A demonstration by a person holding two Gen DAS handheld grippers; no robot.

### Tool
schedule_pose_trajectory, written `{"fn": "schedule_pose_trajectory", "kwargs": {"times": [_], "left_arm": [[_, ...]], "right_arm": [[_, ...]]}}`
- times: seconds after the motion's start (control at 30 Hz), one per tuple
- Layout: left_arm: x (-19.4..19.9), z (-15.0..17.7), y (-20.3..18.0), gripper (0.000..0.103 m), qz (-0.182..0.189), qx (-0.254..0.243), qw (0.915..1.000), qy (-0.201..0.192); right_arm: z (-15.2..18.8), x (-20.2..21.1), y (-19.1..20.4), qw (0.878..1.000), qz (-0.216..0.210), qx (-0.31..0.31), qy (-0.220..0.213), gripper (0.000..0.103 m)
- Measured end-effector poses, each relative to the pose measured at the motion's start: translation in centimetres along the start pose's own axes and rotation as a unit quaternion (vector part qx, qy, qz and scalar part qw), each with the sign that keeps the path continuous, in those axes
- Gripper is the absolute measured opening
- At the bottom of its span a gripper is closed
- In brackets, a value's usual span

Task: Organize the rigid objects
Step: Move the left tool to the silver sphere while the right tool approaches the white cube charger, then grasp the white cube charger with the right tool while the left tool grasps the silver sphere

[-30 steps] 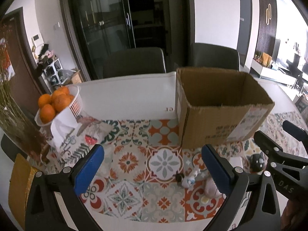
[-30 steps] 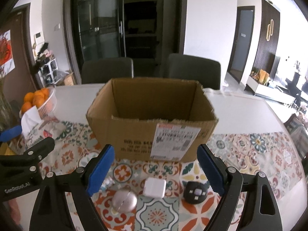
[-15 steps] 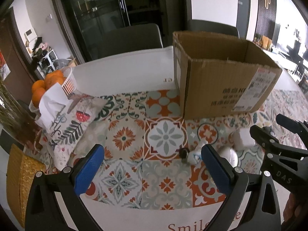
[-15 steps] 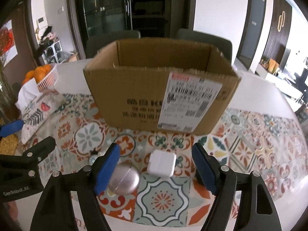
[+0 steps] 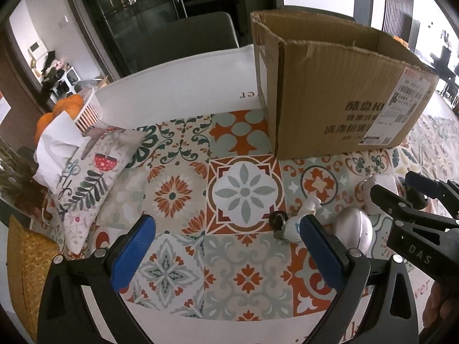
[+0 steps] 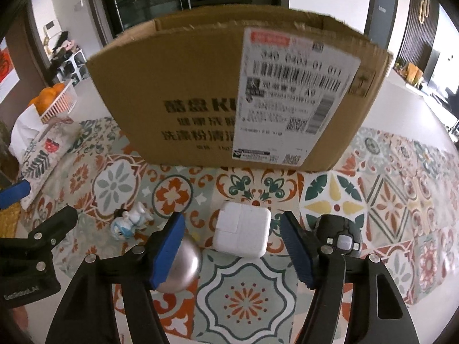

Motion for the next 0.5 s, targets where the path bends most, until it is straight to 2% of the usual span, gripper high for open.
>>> {"fn": "schedule_pose_trajectory", "kwargs": {"times": [0.5], "left_arm": [[-2.3,0.4,-0.3,0.102,-0.008,-0.007,0.9997,0.024]], "right_arm": [[0.8,-4.0,-0.3,0.999,-0.002,-0.016,0.037,0.053]]}}
Point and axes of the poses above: each gripper's, at about its wrist camera, not at the fingertips, and x roughly against the way its jaws point, y to its left, z to its underside, the point moved 9 cm from there along -x, roughly the way its jaws point
